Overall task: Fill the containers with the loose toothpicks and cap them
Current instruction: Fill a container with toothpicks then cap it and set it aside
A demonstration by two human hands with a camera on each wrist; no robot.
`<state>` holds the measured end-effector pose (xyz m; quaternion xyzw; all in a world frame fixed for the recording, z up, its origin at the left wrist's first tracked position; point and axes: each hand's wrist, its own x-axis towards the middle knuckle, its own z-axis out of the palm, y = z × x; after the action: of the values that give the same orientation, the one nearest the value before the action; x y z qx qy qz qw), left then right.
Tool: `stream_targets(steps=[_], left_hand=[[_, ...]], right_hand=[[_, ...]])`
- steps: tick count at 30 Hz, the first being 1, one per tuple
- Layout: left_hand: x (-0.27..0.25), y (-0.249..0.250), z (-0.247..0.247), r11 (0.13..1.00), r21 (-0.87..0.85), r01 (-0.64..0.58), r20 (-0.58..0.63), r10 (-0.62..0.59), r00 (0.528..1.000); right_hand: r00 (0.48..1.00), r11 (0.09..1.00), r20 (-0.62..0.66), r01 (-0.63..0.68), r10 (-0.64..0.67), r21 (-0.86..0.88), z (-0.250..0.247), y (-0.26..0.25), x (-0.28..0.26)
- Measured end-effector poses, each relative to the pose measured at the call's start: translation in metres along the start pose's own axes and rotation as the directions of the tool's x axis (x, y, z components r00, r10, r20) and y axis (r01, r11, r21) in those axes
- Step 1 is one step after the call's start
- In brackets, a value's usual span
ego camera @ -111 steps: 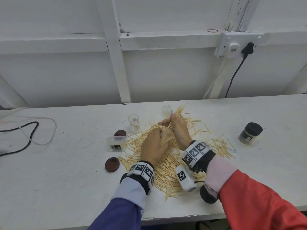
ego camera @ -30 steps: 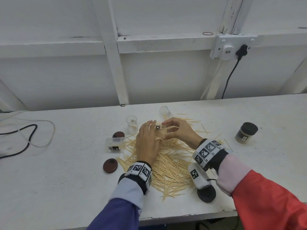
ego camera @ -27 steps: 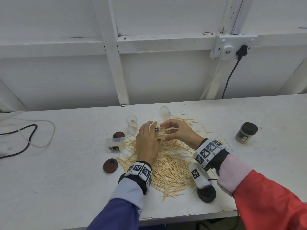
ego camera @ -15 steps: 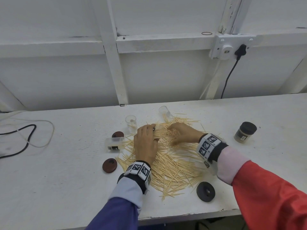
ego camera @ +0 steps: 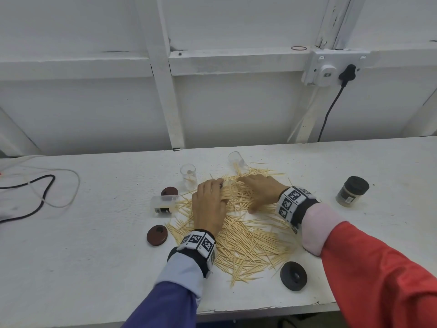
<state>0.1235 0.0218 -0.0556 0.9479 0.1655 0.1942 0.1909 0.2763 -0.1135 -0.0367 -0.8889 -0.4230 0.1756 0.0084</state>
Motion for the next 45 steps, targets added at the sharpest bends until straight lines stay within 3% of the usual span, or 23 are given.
stream_targets(steps=[10,20,30,41,45], left_hand=[[0.001,-0.001,0.001,1.0,0.003,-0.001,0.024,0.001,1.0],[0.002,-0.001,0.002,1.0,0.011,-0.014,0.038,0.014,0.999],[0.002,-0.002,0.002,1.0,0.022,-0.021,0.053,0.019,0.998],[0.001,0.0,0.001,0.999,0.039,-0.015,0.072,0.012,0.997],[0.001,0.0,0.001,0.999,0.043,-0.015,0.077,0.011,0.997]], right_hand=[[0.999,0.999,-0.018,-0.035,0.035,-0.033,0.002,0.009,-0.002],[0.997,0.993,-0.061,0.045,-0.052,-0.105,0.002,0.01,-0.007],[0.994,0.984,0.039,0.107,-0.102,-0.145,0.002,-0.002,-0.016],[0.995,0.997,0.073,0.067,-0.064,-0.03,0.001,-0.003,-0.025],[0.997,0.995,0.07,0.043,-0.036,-0.091,0.001,-0.005,-0.03]])
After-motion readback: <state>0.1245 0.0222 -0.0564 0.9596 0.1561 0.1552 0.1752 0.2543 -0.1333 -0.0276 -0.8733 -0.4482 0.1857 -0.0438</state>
